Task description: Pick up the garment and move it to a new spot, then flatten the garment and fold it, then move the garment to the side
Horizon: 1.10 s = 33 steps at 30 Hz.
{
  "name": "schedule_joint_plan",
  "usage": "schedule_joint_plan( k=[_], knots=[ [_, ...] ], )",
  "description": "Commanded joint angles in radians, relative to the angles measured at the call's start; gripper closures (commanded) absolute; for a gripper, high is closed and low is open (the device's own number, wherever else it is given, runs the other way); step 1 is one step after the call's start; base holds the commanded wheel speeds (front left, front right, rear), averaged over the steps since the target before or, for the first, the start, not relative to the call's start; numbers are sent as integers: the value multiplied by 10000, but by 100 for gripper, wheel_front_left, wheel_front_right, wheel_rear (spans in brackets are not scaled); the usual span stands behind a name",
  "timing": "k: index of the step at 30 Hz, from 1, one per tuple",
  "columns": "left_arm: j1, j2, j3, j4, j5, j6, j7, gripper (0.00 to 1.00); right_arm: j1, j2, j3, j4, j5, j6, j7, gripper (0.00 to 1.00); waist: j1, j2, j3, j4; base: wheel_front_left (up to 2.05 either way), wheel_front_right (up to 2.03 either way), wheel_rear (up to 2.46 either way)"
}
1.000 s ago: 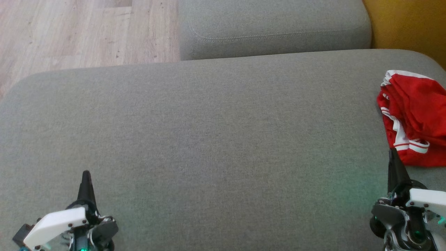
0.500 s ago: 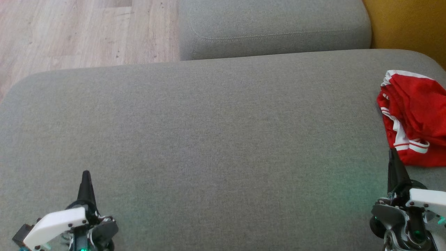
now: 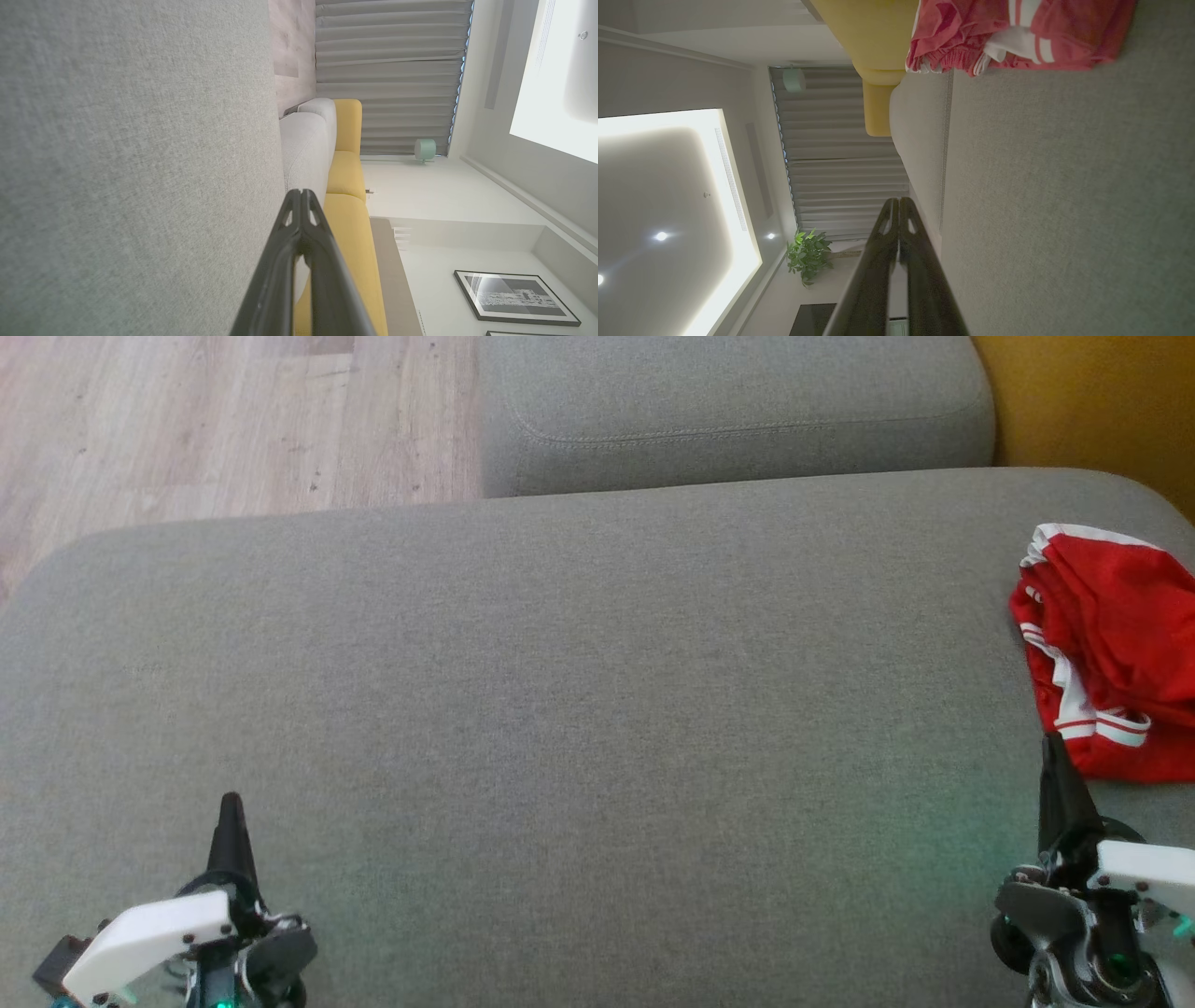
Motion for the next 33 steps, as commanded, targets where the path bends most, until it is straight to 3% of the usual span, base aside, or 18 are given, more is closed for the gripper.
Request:
schedule_joint_plan(
  k=[1, 33],
  knots=[
    [-478, 39, 410, -359, -54, -69, 74, 100, -520, -43, 202, -374, 69, 79, 60, 100, 0, 0, 0, 0, 0, 0, 0],
    [-477, 39, 409, -360, -55, -69, 73, 100, -520, -43, 203, -374, 70, 79, 59, 100, 0, 0, 0, 0, 0, 0, 0]
  ],
)
